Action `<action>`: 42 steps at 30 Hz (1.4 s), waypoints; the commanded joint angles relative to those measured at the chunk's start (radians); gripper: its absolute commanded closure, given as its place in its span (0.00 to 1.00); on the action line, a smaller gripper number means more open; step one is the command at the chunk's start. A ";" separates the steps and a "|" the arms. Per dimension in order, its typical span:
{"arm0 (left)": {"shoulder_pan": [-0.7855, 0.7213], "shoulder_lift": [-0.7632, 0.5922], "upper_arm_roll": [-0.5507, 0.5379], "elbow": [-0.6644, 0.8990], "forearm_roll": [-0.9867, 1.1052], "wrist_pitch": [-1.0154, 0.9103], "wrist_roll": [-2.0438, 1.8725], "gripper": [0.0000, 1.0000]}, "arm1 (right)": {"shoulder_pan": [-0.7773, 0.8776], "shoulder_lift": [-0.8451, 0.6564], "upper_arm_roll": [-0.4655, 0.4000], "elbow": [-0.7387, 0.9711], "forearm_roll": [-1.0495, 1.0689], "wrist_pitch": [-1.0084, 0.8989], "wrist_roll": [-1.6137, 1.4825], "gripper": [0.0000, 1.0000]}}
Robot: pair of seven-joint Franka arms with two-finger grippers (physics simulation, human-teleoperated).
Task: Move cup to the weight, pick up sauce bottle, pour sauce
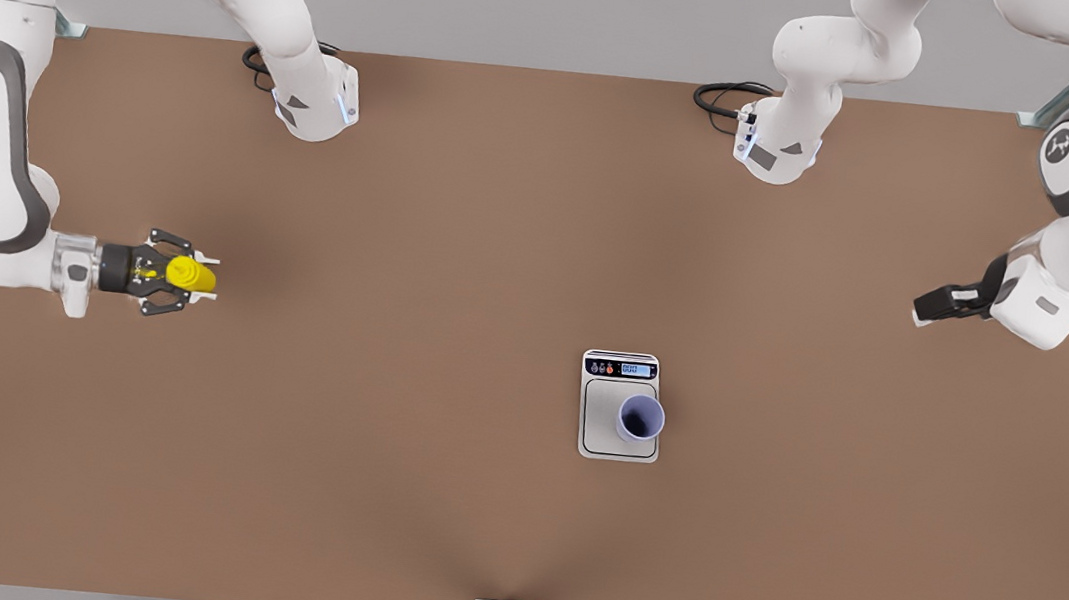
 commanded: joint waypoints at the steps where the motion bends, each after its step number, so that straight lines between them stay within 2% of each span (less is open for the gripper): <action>1: -0.002 0.000 0.000 0.000 0.009 0.000 0.000 0.00 | 0.023 -0.006 0.008 0.008 0.001 0.026 0.025 0.49; 5: -0.002 0.001 0.000 0.000 0.009 0.000 0.000 0.00 | 0.307 -0.046 0.028 0.024 -0.012 0.299 0.263 0.49; 9: -0.002 0.008 0.000 0.000 0.009 0.000 0.002 0.00 | 0.509 -0.045 0.021 0.041 -0.101 0.474 0.457 0.49; 16: -0.002 0.009 0.000 0.000 0.009 0.000 0.000 0.00 | 0.790 -0.014 0.008 0.208 -0.458 0.495 0.932 0.49; 17: -0.002 0.009 0.000 0.000 0.009 0.000 0.000 0.00 | 0.880 -0.012 -0.057 0.226 -0.487 0.495 0.978 0.49; 18: -0.002 0.011 0.000 0.000 0.009 0.000 0.000 0.00 | 1.045 -0.005 -0.201 0.278 -0.487 0.491 1.009 0.49; 19: -0.002 0.015 0.000 0.000 0.009 0.000 0.000 0.00 | 1.152 0.009 -0.294 0.318 -0.486 0.481 1.032 0.49; 20: -0.002 0.018 0.000 0.000 0.009 0.001 0.000 0.00 | 1.194 0.008 -0.332 0.334 -0.486 0.463 1.032 0.49; 24: -0.005 0.047 0.000 0.003 0.010 0.003 -0.003 0.00 | 1.240 0.020 -0.344 0.390 -0.498 0.455 1.107 0.50; 27: -0.005 0.054 0.000 0.003 0.009 0.003 -0.003 0.00 | 1.415 0.123 -0.501 0.527 -0.499 0.448 1.142 0.51; 30: -0.005 0.055 0.000 0.003 0.010 0.000 -0.002 0.00 | 1.499 0.242 -0.582 0.708 -0.499 0.389 1.162 0.51; 32: -0.005 0.055 0.000 0.003 0.009 -0.002 -0.002 0.00 | 1.530 0.293 -0.614 0.782 -0.496 0.388 1.185 0.50; 34: -0.005 0.061 0.000 0.003 0.009 0.000 -0.002 0.00 | 1.589 0.345 -0.686 0.854 -0.464 0.386 1.185 0.50; 42: -0.002 0.072 0.001 0.002 0.009 -0.017 -0.003 0.00 | 1.689 0.405 -0.765 0.924 -0.438 0.399 1.310 0.50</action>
